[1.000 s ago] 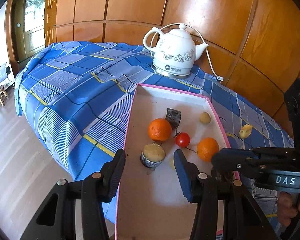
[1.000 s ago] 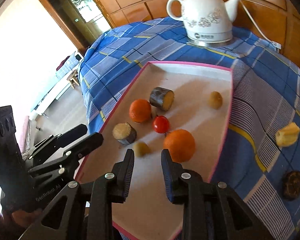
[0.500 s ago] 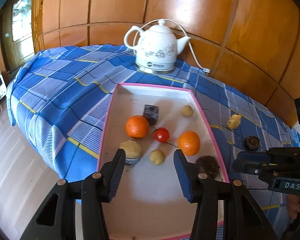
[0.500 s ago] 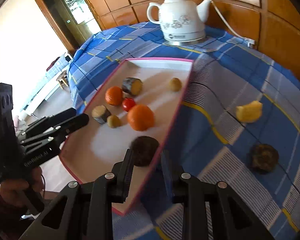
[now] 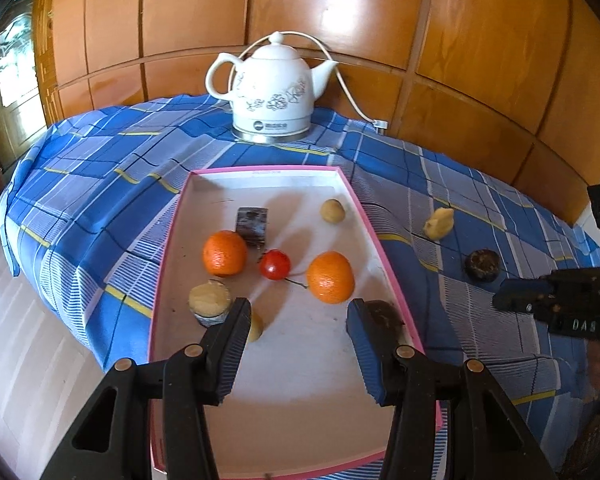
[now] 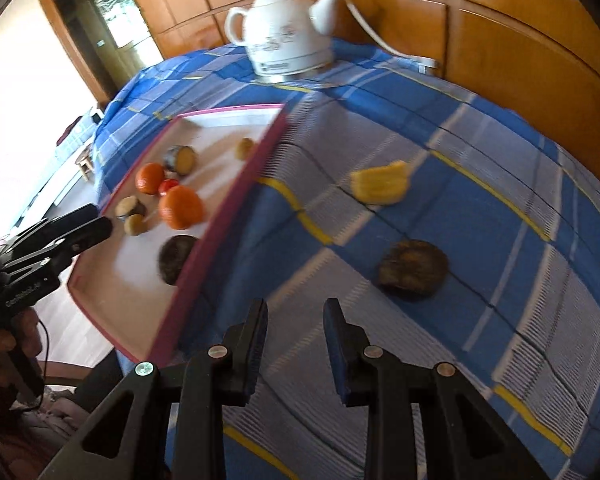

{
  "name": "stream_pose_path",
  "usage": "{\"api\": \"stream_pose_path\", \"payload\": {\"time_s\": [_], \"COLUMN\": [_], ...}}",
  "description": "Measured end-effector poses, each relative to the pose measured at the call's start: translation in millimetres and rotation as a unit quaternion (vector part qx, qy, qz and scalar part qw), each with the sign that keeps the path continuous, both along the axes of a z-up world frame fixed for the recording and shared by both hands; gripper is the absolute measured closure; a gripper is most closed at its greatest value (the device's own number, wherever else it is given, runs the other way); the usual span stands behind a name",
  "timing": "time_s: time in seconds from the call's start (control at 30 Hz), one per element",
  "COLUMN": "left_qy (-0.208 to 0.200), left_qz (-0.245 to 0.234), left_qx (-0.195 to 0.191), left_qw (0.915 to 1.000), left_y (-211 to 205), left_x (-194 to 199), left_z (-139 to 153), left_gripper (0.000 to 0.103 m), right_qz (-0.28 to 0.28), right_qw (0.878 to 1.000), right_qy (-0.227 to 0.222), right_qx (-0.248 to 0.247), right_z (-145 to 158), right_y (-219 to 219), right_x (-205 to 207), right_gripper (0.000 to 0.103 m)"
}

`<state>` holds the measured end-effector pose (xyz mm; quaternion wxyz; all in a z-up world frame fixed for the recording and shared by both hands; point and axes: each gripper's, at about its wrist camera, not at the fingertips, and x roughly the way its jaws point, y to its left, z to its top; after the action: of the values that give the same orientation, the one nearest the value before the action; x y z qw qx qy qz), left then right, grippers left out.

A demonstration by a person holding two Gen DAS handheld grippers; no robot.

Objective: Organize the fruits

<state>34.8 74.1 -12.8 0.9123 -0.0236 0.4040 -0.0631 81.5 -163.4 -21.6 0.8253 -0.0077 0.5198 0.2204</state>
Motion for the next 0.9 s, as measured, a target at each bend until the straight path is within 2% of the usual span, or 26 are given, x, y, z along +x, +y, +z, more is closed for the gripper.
{"api": "stream_pose_path", "payload": {"time_s": [0.3,0.5,0.63,0.73,0.9], "left_qy": [0.004,0.004,0.004,0.006,0.013], "left_qz": [-0.024,-0.056,-0.088,-0.110,-0.147], "left_qx": [0.012,0.021,0.029,0.031,0.036], "left_qw": [0.9996,0.9982,0.9957,0.9934,0.9884], "left_y": [-19,-39,-60,-77,-109], "left_x": [3,10,18,28,51], "left_z": [1,5,10,12,13], "left_gripper": [0.052,0.052,0.052,0.046,0.043], "right_qz": [-0.035,-0.071,-0.110,-0.129,-0.140], "right_qw": [0.999,0.996,0.993,0.991,0.989], "right_qy": [-0.012,-0.006,0.009,0.022,0.030], "right_qx": [-0.037,-0.056,-0.042,-0.037,-0.030], "right_z": [7,-2,-14,-19,-20], "right_y": [-49,-82,-103,-112,-115], "right_x": [10,20,25,27,27], "right_gripper": [0.074,0.074,0.074,0.074,0.074]}}
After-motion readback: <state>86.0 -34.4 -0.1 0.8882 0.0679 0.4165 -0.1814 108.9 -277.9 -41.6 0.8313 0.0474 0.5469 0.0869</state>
